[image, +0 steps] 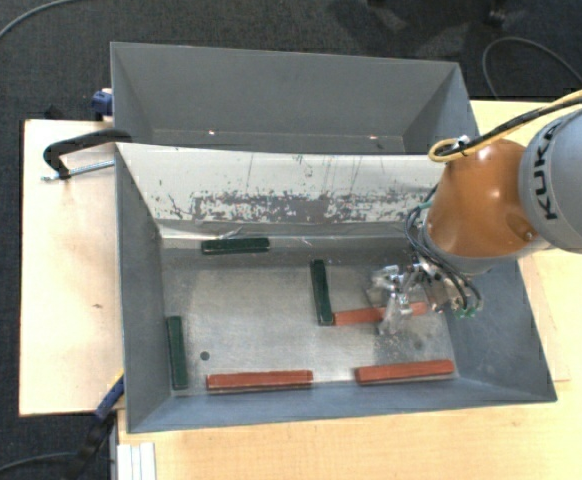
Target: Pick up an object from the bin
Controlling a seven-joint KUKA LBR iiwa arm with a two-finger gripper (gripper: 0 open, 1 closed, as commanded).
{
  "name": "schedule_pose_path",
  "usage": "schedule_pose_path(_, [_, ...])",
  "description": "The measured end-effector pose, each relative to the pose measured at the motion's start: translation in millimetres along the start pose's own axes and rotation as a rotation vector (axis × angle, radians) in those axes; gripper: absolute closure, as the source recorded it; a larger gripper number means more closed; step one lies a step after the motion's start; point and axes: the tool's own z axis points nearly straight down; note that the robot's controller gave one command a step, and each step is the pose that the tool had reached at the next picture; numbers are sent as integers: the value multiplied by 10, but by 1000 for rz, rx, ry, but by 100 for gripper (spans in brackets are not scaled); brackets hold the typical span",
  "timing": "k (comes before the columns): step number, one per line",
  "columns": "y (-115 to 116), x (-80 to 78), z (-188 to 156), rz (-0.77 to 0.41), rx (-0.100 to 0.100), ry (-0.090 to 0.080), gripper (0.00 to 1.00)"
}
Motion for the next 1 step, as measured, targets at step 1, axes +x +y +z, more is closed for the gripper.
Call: schedule_pose_path(1, [70,-146,-1533,-21,3,-10,100])
